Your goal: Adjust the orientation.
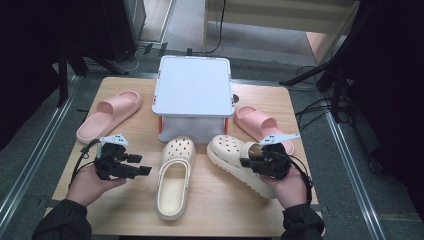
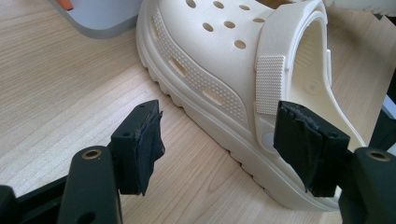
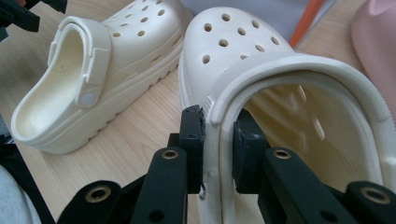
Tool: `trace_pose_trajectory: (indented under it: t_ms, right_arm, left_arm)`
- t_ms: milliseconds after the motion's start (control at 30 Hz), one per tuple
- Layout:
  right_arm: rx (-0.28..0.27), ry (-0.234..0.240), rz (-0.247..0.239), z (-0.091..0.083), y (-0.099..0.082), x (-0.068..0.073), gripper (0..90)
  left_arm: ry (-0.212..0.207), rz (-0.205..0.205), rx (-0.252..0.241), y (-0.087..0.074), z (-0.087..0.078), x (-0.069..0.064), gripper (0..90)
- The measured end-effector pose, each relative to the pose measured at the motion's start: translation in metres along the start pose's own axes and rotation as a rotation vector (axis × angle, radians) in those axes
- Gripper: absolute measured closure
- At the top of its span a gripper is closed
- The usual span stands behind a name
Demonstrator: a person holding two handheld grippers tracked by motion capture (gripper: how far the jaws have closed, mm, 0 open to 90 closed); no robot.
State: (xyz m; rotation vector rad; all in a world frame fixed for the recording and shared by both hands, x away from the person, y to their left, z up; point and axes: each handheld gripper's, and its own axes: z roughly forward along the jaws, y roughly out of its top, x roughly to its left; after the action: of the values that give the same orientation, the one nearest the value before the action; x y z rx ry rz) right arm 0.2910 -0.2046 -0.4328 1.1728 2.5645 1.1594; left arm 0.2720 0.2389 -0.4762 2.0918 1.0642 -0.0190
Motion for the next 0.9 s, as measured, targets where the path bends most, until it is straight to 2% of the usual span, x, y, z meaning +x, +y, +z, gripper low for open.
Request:
trace_pose_trajectory:
  t_ms: [100, 300, 600, 667, 733, 900]
  right_arm:
    - [0.030, -0.018, 0.001, 0.012, 0.002, 0.009, 77.3]
    - [0.075, -0.015, 0.007, 0.030, -0.001, 0.017, 77.4]
    - [0.136, -0.023, -0.004, 0.056, -0.005, 0.045, 74.4]
    - [0.128, -0.030, -0.013, 0.059, -0.005, 0.049, 73.9]
    - [0.114, -0.016, -0.006, 0.060, -0.003, 0.052, 72.3]
    - [0.086, 0.030, 0.053, 0.064, 0.000, 0.054, 64.9]
  left_arm:
    - [-0.001, 0.000, 0.004, 0.000, 0.002, -0.001, 32.1]
    - [-0.007, 0.012, 0.017, 0.001, 0.005, -0.003, 32.1]
    - [-0.016, 0.013, 0.018, 0.001, 0.007, -0.005, 32.1]
    - [-0.019, 0.016, 0.020, 0.001, 0.008, -0.005, 32.1]
    - [-0.021, 0.021, 0.022, 0.001, 0.009, -0.006, 32.1]
    - [-0.023, 0.032, 0.033, 0.002, 0.011, -0.008, 32.2]
